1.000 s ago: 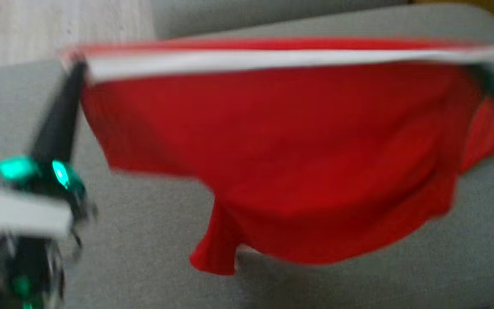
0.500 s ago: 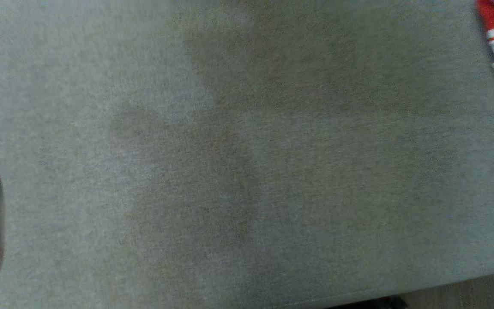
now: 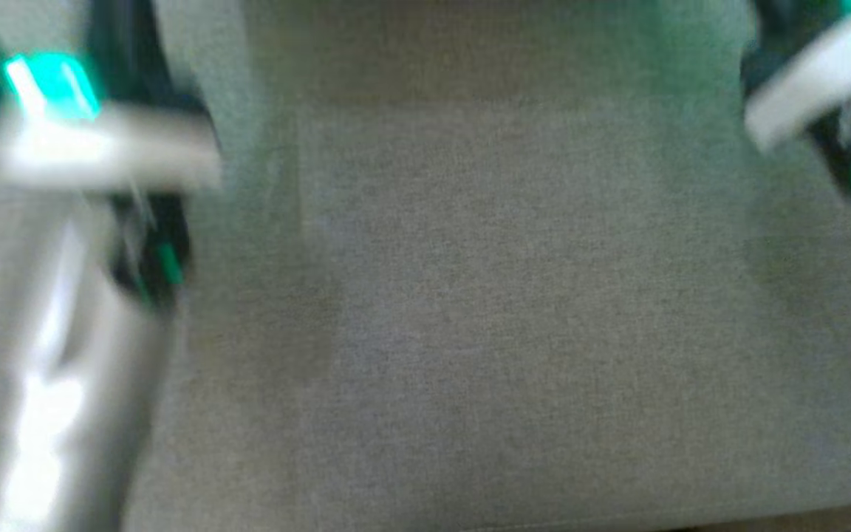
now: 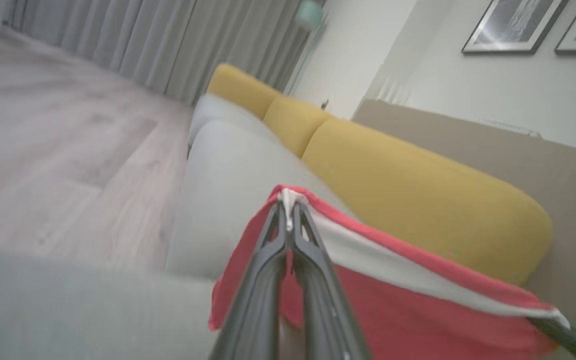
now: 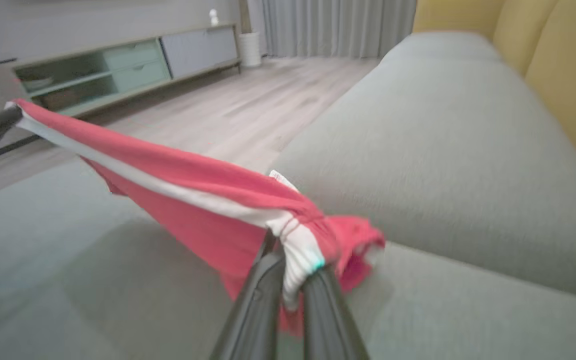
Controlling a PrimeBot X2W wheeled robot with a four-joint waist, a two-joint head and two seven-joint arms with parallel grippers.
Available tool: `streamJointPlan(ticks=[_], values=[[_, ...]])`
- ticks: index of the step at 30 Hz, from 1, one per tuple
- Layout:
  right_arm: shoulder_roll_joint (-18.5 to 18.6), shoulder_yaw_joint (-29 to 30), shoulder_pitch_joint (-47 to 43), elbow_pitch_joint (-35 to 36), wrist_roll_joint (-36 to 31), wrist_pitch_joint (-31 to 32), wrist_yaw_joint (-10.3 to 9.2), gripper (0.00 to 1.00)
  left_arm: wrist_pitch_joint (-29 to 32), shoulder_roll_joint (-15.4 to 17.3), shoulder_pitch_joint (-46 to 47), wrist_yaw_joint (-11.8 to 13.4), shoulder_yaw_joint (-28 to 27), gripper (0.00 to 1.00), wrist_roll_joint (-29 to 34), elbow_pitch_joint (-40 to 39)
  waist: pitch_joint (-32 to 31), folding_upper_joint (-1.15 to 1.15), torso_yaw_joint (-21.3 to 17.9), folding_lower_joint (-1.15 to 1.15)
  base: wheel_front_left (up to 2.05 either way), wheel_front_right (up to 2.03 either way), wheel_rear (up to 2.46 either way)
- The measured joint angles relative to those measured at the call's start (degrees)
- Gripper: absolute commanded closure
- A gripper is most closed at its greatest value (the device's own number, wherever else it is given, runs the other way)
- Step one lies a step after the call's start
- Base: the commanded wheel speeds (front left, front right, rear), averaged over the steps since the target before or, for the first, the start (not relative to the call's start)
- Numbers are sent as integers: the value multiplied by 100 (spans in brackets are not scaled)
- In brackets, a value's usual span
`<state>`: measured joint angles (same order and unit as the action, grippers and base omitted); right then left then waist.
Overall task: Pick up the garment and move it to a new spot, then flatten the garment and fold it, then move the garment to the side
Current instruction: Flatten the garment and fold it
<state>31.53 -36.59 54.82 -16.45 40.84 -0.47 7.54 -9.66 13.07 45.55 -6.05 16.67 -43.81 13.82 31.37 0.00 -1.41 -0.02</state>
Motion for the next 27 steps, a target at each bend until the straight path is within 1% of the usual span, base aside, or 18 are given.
streamJointPlan(ticks=[1, 3, 4, 6, 8, 11, 12, 14, 16, 17, 19, 20, 23, 25, 27], values=[[267, -198, -275, 233, 163, 57, 0, 100, -10, 21, -559, 23, 63, 100, -4, -181, -114, 0, 19, 0, 0, 0, 0], [826, -617, -792, 772, 376, 176, 0, 100, -79, 62, -1627, 159, 141, 100, -5, -550, -351, 0, 65, 0, 0, 0, 0], [1116, -821, -1049, 1081, 454, 246, 0, 100, -111, 96, -2147, 254, 155, 100, -11, -755, -475, 0, 93, -1, 0, 0, 0], [1661, -1084, -1578, 1641, 643, 387, 0, 100, -172, 91, -3094, 425, 127, 100, -213, -1236, -723, 0, 156, -1, 0, 0, 0], [2141, -1157, -2197, 2135, 955, 552, 0, 100, -210, 85, -3934, 598, 137, 100, -270, -1741, -968, 1, 239, -1, 0, 0, 0], [2807, -1174, -3282, 2799, 1239, 781, 0, 100, -252, 22, -5035, 903, 188, 100, -360, -2483, -1274, 1, 410, -2, 0, 0, 0], [2969, -1140, -3651, 2985, 1312, 813, 0, 100, -252, 3, -5388, 996, 219, 100, -363, -2689, -1347, 1, 480, -1, 0, 0, 0], [3121, -911, -4322, 3287, 1519, 813, 0, 100, -248, -2, -6050, 1120, 271, 100, -432, -3034, -1450, 1, 615, -1, 0, 0, 0], [3126, -624, -4735, 3540, 1558, 825, 0, 100, -180, 59, -6474, 1154, 272, 100, -539, -3199, -1484, 1, 685, -1, 0, 0, 0], [3085, -470, -4838, 3659, 1556, 886, 0, 100, -120, 156, -6522, 1199, 252, 100, -485, -3233, -1475, 1, 677, 0, 0, 0, 0], [2827, -176, -4923, 3805, 1555, 1027, 0, 100, 108, 355, -6267, 1211, 170, 100, -460, -3299, -1436, 1, 617, 2, 0, 0, 0], [2607, -33, -4938, 3838, 1555, 1078, 0, 100, 234, 460, -6009, 1213, 162, 100, -434, -3317, -1409, 1, 567, 2, 0, 0, 0], [1742, 326, -4966, 3836, 1622, 1326, 0, 100, 776, 720, -4945, 1226, 14, 100, -411, -3336, -1266, 1, 337, 2, 0, 0, 0], [1263, 454, -4953, 3813, 1624, 1536, 0, 100, 1325, 947, -4207, 1205, 41, 100, -419, -3248, -1144, 0, 159, 3, 0, 0, 0], [791, 533, -4903, 3779, 1660, 1722, 0, 100, 1853, 1063, -3487, 1212, 60, 100, -508, -3093, -1015, 1, -21, 3, 0, 0, 0]])
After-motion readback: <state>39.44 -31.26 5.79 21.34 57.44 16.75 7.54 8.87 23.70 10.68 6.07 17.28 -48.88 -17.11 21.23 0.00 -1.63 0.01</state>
